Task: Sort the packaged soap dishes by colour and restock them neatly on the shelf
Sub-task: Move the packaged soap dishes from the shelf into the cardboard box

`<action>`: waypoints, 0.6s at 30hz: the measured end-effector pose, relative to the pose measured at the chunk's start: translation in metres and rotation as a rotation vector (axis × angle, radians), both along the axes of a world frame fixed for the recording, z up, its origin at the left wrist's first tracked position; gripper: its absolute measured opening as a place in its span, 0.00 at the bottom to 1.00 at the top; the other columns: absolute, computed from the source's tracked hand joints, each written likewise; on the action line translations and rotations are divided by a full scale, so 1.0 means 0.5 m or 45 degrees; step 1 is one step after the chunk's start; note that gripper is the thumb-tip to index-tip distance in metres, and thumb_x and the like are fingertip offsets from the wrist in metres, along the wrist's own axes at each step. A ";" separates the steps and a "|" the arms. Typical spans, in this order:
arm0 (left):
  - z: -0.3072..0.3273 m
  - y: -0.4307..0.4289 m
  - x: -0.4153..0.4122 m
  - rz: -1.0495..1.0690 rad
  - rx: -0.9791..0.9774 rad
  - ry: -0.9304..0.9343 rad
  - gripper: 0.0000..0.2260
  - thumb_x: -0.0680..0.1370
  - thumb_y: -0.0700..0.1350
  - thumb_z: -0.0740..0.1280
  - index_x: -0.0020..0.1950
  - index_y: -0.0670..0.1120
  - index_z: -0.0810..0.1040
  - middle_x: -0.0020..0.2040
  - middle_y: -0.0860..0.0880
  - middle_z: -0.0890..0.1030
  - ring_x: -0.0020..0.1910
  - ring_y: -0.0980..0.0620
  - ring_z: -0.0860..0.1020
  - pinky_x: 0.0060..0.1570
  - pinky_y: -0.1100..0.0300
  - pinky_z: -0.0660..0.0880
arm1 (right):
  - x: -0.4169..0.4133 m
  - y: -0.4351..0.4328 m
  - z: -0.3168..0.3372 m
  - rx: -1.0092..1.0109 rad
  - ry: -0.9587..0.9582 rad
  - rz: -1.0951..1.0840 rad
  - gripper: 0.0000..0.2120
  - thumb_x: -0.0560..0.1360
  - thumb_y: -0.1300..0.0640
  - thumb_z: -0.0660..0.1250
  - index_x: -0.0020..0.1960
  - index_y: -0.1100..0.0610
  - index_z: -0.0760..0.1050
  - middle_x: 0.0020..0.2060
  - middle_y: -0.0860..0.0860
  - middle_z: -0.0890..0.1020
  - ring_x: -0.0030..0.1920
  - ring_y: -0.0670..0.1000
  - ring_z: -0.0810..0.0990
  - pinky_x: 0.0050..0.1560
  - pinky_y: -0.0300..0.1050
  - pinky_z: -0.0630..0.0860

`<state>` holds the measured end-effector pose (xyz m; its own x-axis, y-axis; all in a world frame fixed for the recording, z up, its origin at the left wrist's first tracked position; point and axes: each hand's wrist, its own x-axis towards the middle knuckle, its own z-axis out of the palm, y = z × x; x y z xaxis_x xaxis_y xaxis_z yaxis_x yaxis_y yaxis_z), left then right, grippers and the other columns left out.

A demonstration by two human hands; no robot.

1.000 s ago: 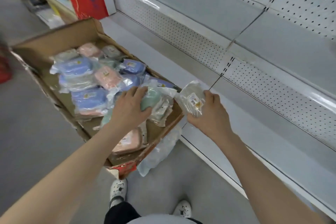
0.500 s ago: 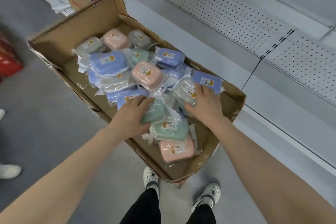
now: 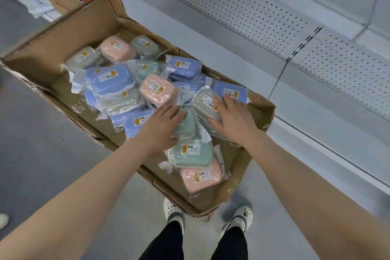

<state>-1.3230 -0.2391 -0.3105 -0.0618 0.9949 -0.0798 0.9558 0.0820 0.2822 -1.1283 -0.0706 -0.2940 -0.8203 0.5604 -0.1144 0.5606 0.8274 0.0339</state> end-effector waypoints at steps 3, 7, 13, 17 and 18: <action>0.020 0.001 0.005 -0.026 0.071 0.047 0.35 0.68 0.52 0.75 0.72 0.43 0.70 0.70 0.41 0.71 0.72 0.39 0.66 0.72 0.46 0.58 | 0.023 -0.004 0.026 0.040 -0.018 0.005 0.30 0.79 0.37 0.56 0.74 0.53 0.62 0.70 0.58 0.69 0.63 0.60 0.74 0.61 0.56 0.72; 0.083 0.018 0.037 -0.056 0.220 0.138 0.27 0.69 0.49 0.76 0.66 0.42 0.76 0.62 0.41 0.78 0.62 0.40 0.76 0.65 0.46 0.70 | 0.084 -0.014 0.074 0.080 0.008 0.023 0.28 0.78 0.42 0.62 0.72 0.57 0.67 0.67 0.60 0.73 0.62 0.63 0.75 0.59 0.57 0.74; 0.183 0.067 0.149 -0.109 0.281 0.201 0.19 0.73 0.49 0.72 0.63 0.45 0.78 0.59 0.45 0.80 0.58 0.41 0.77 0.57 0.44 0.75 | 0.248 -0.013 0.145 0.146 0.065 0.042 0.26 0.77 0.44 0.61 0.69 0.58 0.70 0.66 0.58 0.74 0.59 0.62 0.76 0.57 0.56 0.75; 0.230 0.126 0.272 -0.217 0.377 0.275 0.18 0.70 0.46 0.75 0.58 0.44 0.81 0.55 0.44 0.82 0.54 0.40 0.79 0.52 0.47 0.77 | 0.403 0.002 0.198 0.243 0.165 -0.006 0.26 0.78 0.44 0.57 0.67 0.61 0.72 0.59 0.60 0.77 0.53 0.63 0.78 0.54 0.56 0.76; 0.240 0.144 0.306 -0.244 0.398 0.265 0.18 0.70 0.46 0.75 0.58 0.43 0.80 0.55 0.43 0.82 0.54 0.39 0.79 0.54 0.46 0.77 | 0.445 0.008 0.210 0.266 0.178 -0.030 0.27 0.78 0.44 0.55 0.67 0.61 0.72 0.59 0.60 0.77 0.53 0.63 0.78 0.54 0.56 0.76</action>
